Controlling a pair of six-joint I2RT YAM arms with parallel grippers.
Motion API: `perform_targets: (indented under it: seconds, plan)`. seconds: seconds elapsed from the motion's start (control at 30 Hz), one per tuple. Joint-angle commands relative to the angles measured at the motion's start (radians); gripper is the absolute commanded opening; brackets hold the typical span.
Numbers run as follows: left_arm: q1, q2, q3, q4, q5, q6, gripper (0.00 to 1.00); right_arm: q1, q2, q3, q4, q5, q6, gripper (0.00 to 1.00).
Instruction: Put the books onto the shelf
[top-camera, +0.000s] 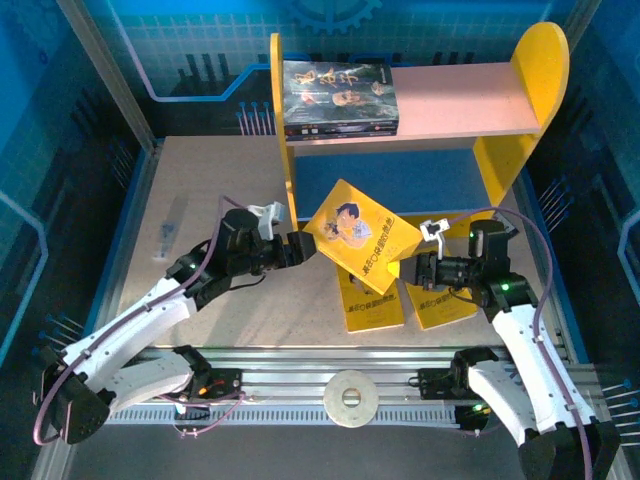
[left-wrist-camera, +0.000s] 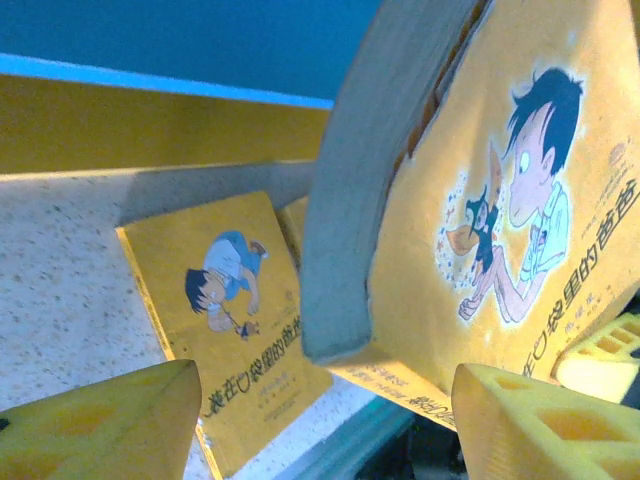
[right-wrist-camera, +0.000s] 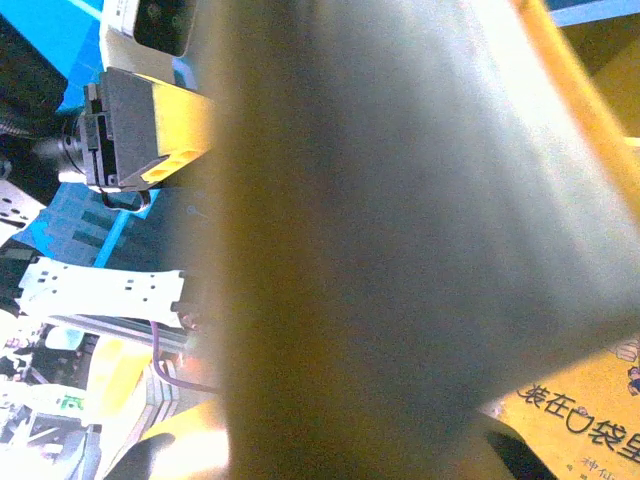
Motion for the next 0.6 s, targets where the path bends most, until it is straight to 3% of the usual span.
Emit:
perform_targets:
  seconds: [0.0, 0.33, 0.57]
  plan:
    - [0.013, 0.020, 0.049, 0.009, 0.100, 0.041, 0.68, 0.007, -0.007, 0.056, 0.004, -0.073, -0.056, 0.08]
    - [0.053, 0.061, 0.045, 0.090, 0.196, 0.027, 0.62, 0.096, 0.013, 0.060, -0.029, -0.027, -0.084, 0.07]
    - [0.053, 0.043, 0.007, 0.144, 0.206, 0.009, 0.36, 0.097, 0.024, 0.049, -0.023, -0.012, -0.084, 0.08]
